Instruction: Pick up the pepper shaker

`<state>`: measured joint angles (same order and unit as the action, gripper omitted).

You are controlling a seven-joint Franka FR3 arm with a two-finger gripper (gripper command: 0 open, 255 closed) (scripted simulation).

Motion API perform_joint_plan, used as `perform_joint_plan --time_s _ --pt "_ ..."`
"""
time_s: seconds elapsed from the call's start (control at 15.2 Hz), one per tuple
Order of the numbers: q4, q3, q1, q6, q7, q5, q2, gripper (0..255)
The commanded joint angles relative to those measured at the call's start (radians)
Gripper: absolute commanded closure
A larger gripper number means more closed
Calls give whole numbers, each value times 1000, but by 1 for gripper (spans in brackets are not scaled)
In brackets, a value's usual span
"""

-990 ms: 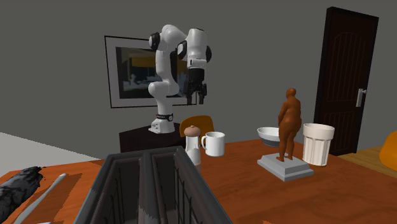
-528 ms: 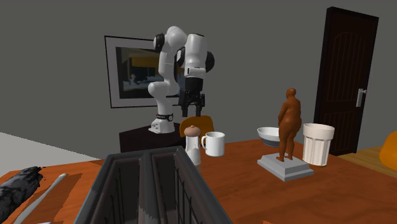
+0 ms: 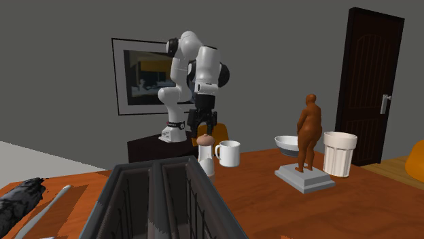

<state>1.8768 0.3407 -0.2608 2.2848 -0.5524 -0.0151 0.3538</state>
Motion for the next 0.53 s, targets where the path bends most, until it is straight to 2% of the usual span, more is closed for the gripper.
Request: perform_joint_plan --time_s 0.0,0.13,0.2,0.46 --pt "8 -2 -2 21 -1 4 13 0" --pt "11 -3 -3 28 -1 5 18 0" --pt "14 -3 -2 29 0 5 16 255" --pt "14 -3 -2 29 0 5 16 255"
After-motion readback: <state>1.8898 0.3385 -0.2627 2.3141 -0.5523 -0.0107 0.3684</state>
